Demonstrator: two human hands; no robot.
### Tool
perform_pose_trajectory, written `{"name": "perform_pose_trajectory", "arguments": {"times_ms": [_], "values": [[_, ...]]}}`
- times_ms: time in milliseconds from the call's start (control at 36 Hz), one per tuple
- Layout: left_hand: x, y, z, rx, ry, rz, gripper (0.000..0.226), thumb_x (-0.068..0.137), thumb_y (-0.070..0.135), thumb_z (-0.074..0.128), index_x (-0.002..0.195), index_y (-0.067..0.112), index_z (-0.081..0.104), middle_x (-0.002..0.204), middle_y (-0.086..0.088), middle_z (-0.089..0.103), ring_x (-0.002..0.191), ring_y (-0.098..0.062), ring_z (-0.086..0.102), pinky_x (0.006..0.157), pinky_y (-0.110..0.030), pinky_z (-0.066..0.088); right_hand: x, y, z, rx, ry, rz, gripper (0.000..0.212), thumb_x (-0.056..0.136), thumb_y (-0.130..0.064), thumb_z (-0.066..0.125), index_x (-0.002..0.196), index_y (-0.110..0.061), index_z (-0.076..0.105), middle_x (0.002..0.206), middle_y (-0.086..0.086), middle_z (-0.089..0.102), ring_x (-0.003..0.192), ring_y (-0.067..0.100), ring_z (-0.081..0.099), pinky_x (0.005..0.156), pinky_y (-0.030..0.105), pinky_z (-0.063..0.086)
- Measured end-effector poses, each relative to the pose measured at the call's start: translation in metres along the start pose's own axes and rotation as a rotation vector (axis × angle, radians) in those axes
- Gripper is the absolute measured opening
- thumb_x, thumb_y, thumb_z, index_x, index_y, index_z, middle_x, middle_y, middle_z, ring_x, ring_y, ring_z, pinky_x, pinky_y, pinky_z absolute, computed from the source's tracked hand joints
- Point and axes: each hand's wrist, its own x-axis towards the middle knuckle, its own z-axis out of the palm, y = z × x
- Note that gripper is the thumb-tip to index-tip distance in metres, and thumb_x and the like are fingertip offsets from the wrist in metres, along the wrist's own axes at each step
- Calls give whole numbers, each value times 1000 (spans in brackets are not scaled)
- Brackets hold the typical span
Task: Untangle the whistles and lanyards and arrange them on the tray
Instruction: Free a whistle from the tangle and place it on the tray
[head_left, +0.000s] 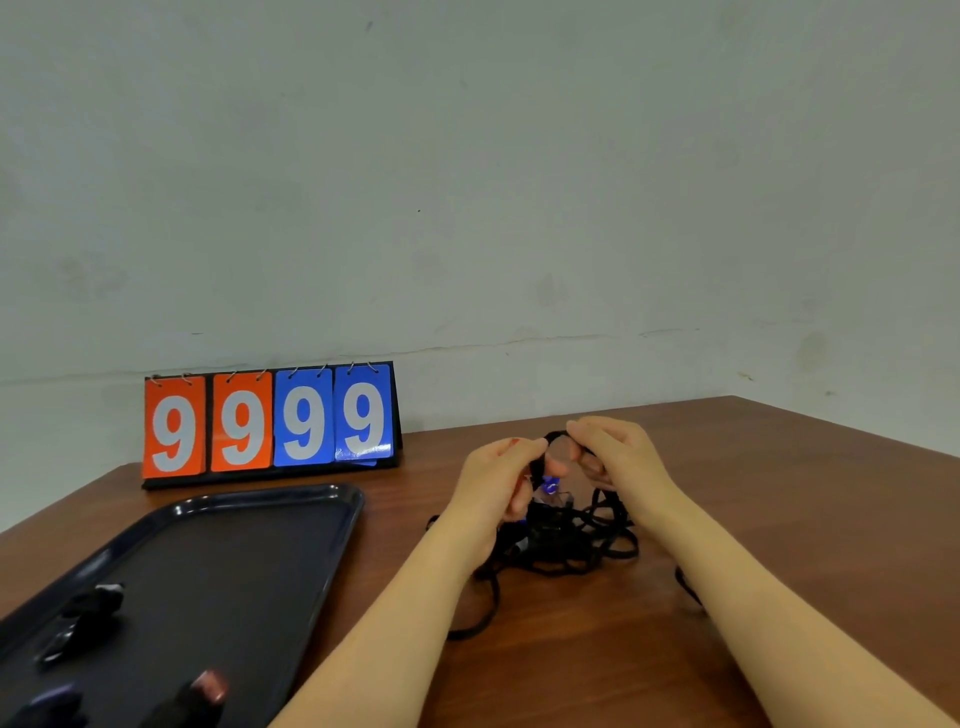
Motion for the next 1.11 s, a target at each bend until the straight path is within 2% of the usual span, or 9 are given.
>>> {"name": "perform_pose_trajectory", "arguments": {"times_ms": [167,278,389,528,611,806,972,1028,1111], "values": [[7,8,-9,-234,189,71,38,95,24,53,62,18,70,59,-3,50,39,-10,28,37,-21,21,-3,1,3,-64,-109,18,41,97,-23,53,58,-12,51,49,0,40,44,13,34,46,20,32],[8,14,-22,-494,362,154,31,96,17,52,68,13,64,67,-1,62,36,-6,28,34,-18,18,-4,6,3,-248,-212,77,35,98,-30,51,70,-11,57,54,0,51,50,12,47,56,20,44],[5,19,-36,-502,586,161,17,93,19,54,87,9,65,71,3,64,42,-7,26,36,-18,17,-4,20,2,-626,-250,143,36,98,-39,47,74,-18,63,60,-5,60,55,10,53,58,22,43],[3,19,-45,-509,723,153,10,93,17,55,87,12,60,80,3,73,42,-6,27,37,-16,22,0,10,2,-246,-157,167,37,100,-30,46,69,-12,55,57,-1,57,58,11,59,71,21,49],[6,13,-46,-402,676,57,13,93,18,56,92,8,64,60,7,60,42,-6,27,35,-15,22,4,6,0,0,-69,179,37,100,-24,46,67,-9,52,53,1,52,58,20,55,66,28,51],[4,16,-27,191,349,130,18,92,22,59,79,12,67,52,7,51,42,-4,37,44,-15,30,3,11,5,-237,-65,148,23,100,-27,46,98,-14,65,79,-2,63,72,10,60,59,20,48],[2,18,-18,362,134,281,19,91,27,60,78,16,69,44,15,44,42,2,38,48,-11,32,-1,5,8,-262,-29,0,30,99,-28,49,126,-41,50,117,-22,54,109,-7,51,80,11,42],[1,17,-18,343,104,282,20,92,24,59,75,17,67,41,16,42,38,2,37,44,-9,30,-3,4,12,-282,-59,-35,28,99,-28,48,123,-40,55,116,-25,56,104,-11,53,75,7,43],[2,16,-19,336,94,269,21,93,24,59,74,18,67,41,15,43,37,2,36,43,-9,30,-5,1,18,-283,-63,-59,22,100,-20,46,93,-21,67,89,-13,67,79,-8,59,66,5,44]]}}
